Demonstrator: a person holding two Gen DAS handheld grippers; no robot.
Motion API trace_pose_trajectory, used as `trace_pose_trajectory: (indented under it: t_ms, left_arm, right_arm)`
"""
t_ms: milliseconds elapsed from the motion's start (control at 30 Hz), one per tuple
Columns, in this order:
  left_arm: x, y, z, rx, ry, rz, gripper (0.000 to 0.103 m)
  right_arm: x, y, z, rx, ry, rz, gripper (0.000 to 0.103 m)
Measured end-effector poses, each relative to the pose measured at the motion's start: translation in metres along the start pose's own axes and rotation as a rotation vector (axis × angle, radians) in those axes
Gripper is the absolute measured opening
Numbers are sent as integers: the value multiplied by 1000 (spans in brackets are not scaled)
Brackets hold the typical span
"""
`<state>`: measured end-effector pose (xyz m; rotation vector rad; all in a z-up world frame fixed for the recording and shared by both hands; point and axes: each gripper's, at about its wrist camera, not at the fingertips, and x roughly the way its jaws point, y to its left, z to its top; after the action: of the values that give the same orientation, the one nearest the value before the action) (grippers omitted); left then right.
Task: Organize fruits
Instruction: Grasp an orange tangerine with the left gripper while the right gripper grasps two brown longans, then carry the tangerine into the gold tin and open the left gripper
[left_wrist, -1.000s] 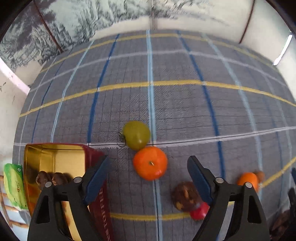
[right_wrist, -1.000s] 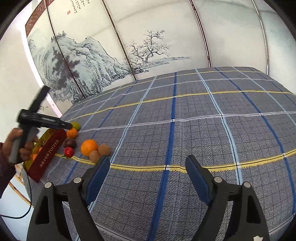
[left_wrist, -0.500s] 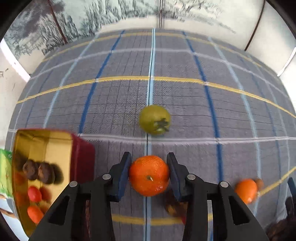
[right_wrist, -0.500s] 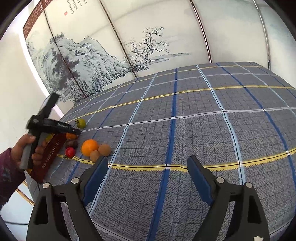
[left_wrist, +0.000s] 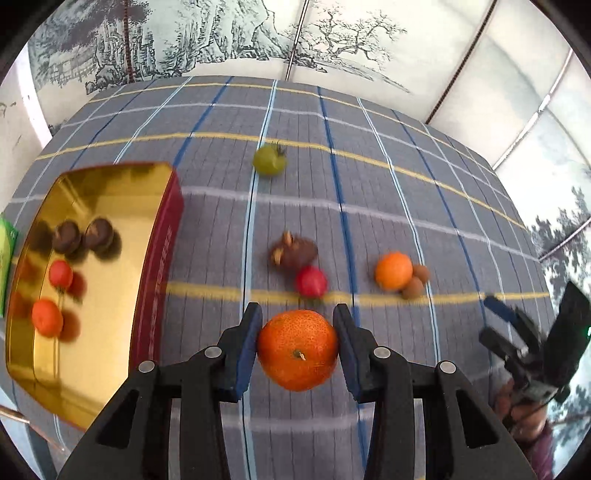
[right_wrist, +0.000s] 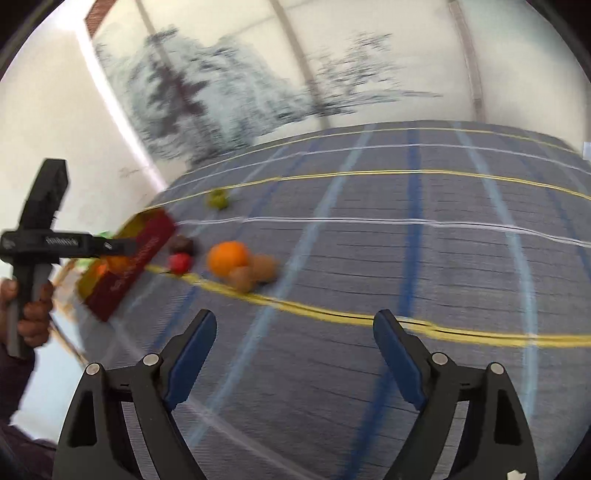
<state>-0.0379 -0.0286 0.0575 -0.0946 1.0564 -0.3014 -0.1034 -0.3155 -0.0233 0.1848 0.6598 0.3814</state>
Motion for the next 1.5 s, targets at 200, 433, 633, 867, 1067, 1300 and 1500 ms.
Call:
trace_pose_trajectory:
  t_ms: [200, 433, 633, 867, 1067, 1300, 1500]
  left_arm:
    - [-11, 6, -23, -17, 14, -26, 41]
    - [-18, 5, -28, -9, 6, -31, 41]
    - [-17, -2, -30, 21, 5, -18, 41]
    - [-16, -9, -37, 42, 5, -18, 41]
    - [-18, -10, -44, 43, 6, -30, 41]
    - [-37, 9, -51, 3, -27, -26, 41]
    - [-61, 43, -54, -56, -72, 11, 41]
  right_arm:
    - [42, 47, 19, -266, 107, 16, 85]
    - [83, 48, 39, -388, 173, -5, 83]
    - [100, 41, 39, -388, 225, 3, 46]
    - [74, 48, 18, -345, 196, -38, 45]
    - [47, 40, 0, -213, 140, -28, 45]
    - [39, 37, -2, -153, 102, -56, 45]
    - [38, 31, -1, -123, 94, -70, 45]
